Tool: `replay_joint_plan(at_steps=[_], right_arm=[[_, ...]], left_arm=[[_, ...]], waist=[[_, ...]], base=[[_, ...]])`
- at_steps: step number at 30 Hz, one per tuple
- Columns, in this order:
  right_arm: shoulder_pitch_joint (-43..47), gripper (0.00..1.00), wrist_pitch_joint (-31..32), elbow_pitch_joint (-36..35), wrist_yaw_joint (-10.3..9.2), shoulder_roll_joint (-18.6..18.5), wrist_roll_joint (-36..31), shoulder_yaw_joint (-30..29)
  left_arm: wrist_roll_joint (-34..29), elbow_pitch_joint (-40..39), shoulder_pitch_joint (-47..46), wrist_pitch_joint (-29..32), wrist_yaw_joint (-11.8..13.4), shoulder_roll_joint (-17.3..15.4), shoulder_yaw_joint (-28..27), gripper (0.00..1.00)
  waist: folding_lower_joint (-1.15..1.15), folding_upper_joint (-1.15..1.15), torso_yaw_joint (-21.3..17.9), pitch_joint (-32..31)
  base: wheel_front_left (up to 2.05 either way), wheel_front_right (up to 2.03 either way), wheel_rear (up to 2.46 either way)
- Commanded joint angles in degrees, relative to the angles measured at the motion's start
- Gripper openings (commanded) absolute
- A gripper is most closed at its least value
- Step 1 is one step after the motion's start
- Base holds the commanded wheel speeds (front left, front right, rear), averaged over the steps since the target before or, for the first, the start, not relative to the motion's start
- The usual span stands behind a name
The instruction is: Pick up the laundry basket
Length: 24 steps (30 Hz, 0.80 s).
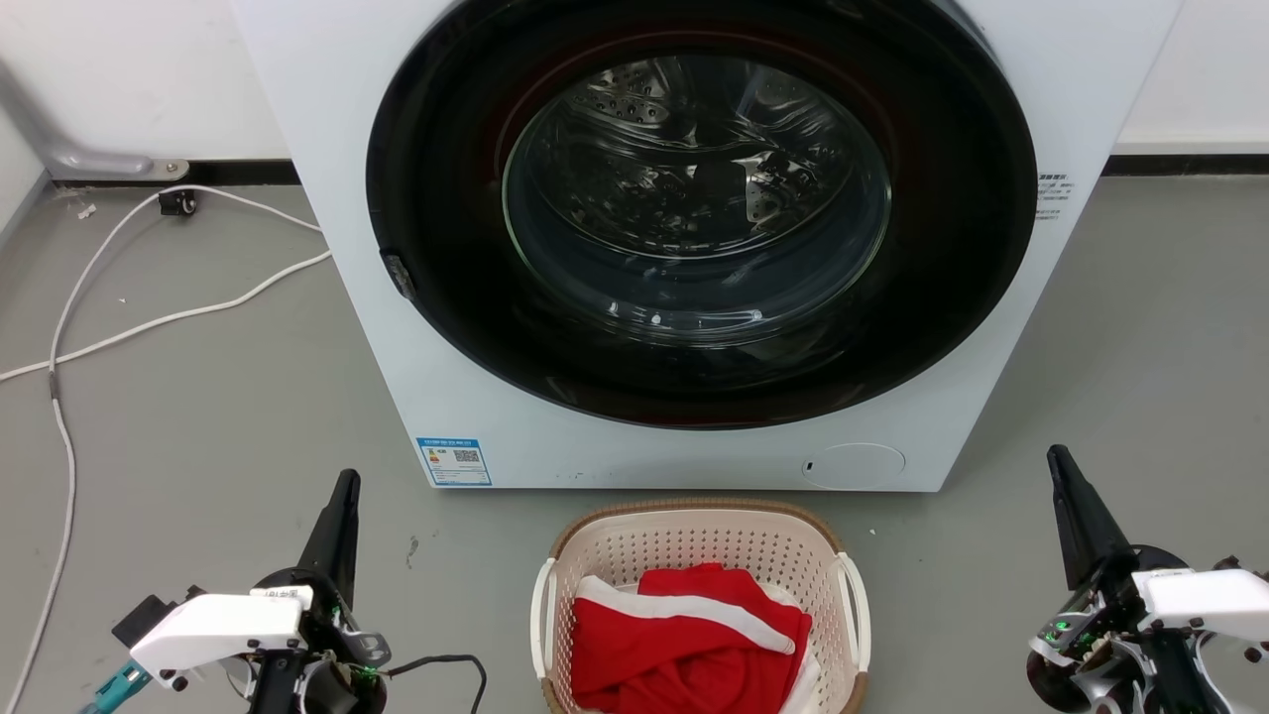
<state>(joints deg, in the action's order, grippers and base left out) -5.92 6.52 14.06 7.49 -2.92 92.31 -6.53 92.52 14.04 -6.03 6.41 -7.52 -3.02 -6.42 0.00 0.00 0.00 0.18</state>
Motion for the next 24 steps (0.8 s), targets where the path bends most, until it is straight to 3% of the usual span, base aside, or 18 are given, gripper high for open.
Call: replay_joint_plan(at_steps=[1,13,24], right_arm=[[0.02,1.0,-0.01,0.03,0.0,0.01,-0.02,0.01],[2.29,1.0,-2.8,-1.69,0.0,-0.06,-2.53,1.21],[4.07,1.0,-5.68,-5.48,0.0,0.01,-17.62,0.5]], left_arm=[[-0.01,0.05,0.0,-0.02,0.01,0.0,0.02,1.0],[-2.43,-1.4,0.63,-2.8,0.02,-0.03,2.58,1.0],[-18.32,-5.47,1.49,-5.66,0.02,-0.03,4.23,1.0]], waist=[[0.0,0.0,0.0,0.0],[0.0,0.0,0.04,-0.1],[0.0,0.0,0.29,-0.32]], base=[[0.0,0.0,0.0],[0.0,0.0,0.0],[0.0,0.0,0.0]])
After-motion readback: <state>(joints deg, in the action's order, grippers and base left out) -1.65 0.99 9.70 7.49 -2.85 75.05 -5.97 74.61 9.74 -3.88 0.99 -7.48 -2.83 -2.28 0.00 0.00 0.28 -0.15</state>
